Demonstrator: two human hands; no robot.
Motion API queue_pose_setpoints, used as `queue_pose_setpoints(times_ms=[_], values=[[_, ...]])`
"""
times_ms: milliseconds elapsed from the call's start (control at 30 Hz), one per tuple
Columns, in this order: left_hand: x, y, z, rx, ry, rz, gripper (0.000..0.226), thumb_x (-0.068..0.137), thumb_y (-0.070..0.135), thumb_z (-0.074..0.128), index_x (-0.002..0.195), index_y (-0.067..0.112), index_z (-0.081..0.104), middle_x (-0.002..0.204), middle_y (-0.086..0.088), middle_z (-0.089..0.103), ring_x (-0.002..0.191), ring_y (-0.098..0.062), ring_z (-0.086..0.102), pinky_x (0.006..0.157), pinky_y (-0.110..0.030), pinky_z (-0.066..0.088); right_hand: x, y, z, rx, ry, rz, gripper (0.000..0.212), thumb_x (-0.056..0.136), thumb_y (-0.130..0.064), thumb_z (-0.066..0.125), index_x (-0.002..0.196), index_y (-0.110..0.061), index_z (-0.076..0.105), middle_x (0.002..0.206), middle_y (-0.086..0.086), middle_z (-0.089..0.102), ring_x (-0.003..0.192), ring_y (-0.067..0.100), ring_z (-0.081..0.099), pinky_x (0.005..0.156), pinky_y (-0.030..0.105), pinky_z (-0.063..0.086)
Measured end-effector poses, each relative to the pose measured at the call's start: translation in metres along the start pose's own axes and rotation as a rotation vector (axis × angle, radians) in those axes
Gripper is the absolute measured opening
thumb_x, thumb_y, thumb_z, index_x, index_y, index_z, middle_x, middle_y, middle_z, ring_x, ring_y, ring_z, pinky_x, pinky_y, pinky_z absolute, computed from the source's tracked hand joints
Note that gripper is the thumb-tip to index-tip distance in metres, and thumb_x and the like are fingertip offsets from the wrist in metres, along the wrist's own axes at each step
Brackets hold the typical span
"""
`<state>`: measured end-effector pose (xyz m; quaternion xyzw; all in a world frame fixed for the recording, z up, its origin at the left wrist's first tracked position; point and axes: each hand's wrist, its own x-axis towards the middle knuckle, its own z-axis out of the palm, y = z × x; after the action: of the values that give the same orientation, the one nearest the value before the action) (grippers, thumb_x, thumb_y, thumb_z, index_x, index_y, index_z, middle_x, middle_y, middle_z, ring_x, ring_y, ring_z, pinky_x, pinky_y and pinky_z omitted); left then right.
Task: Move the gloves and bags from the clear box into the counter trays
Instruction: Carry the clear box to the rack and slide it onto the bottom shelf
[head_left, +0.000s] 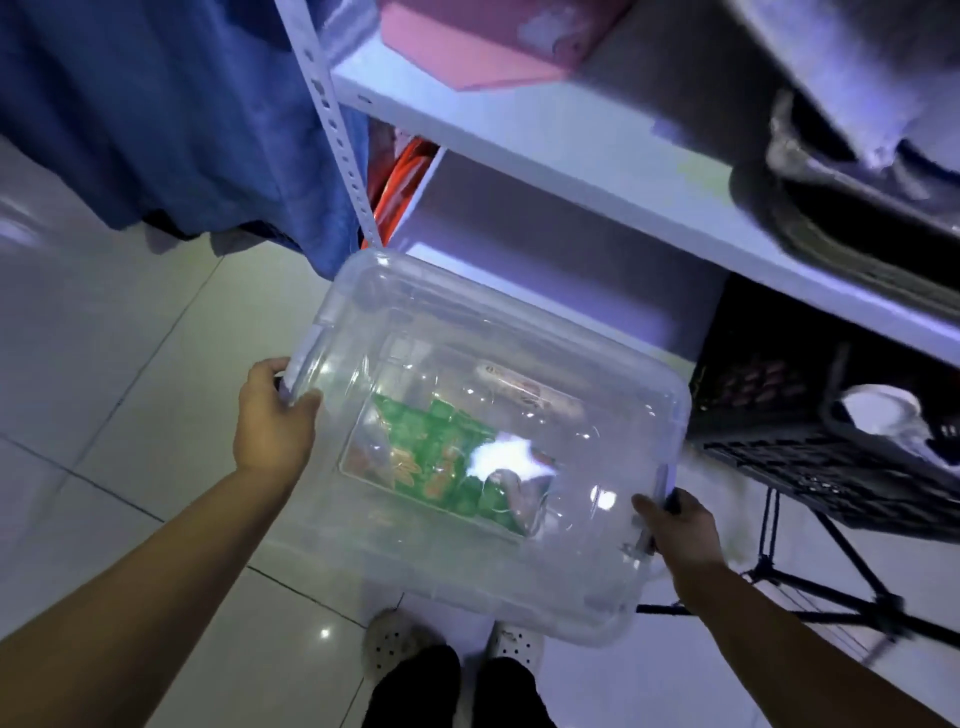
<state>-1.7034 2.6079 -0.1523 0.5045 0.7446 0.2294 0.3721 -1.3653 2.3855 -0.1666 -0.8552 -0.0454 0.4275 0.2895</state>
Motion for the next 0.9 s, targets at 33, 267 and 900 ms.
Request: queue_pose_setpoints(times_ms=[33, 267, 900], values=[[0.001, 0.014, -0.006, 0.001, -0.013, 0.02, 0.033, 0.077, 0.013, 0.06, 0.107, 0.022, 0.048, 0.1, -0.012, 0.059, 0.077, -0.032, 0.058, 0.072, -0.047, 0.051, -0.007, -0.005, -0.007, 0.037, -0.032, 0.019, 0.018, 0.083, -0.01, 0.068, 0.079, 0.0, 0.054, 0.082, 0.024, 0.058, 0.07, 0.03, 0.053, 0.061, 0.037, 0.049], [0.04, 0.1, 0.006, 0.099, -0.145, 0.159, 0.031, 0.078, 0.016, 0.057, 0.107, 0.02, 0.047, 0.105, -0.014, 0.06, 0.088, -0.038, 0.06, 0.079, -0.05, 0.051, -0.026, -0.025, -0.02, 0.144, 0.062, 0.029, 0.037, 0.082, -0.028, 0.07, 0.078, 0.006, 0.056, 0.075, 0.03, 0.063, 0.065, 0.035, 0.06, 0.065, 0.048, 0.052], [0.06, 0.139, 0.026, 0.401, -0.287, 0.364, 0.066, 0.078, 0.012, 0.067, 0.134, 0.004, 0.033, 0.137, -0.022, 0.042, 0.126, -0.041, 0.04, 0.103, -0.051, 0.037, -0.06, -0.056, 0.03, 0.335, 0.462, 0.225, 0.04, 0.087, -0.04, 0.06, 0.084, 0.0, 0.06, 0.073, 0.016, 0.058, 0.065, 0.029, 0.054, 0.062, 0.032, 0.044]])
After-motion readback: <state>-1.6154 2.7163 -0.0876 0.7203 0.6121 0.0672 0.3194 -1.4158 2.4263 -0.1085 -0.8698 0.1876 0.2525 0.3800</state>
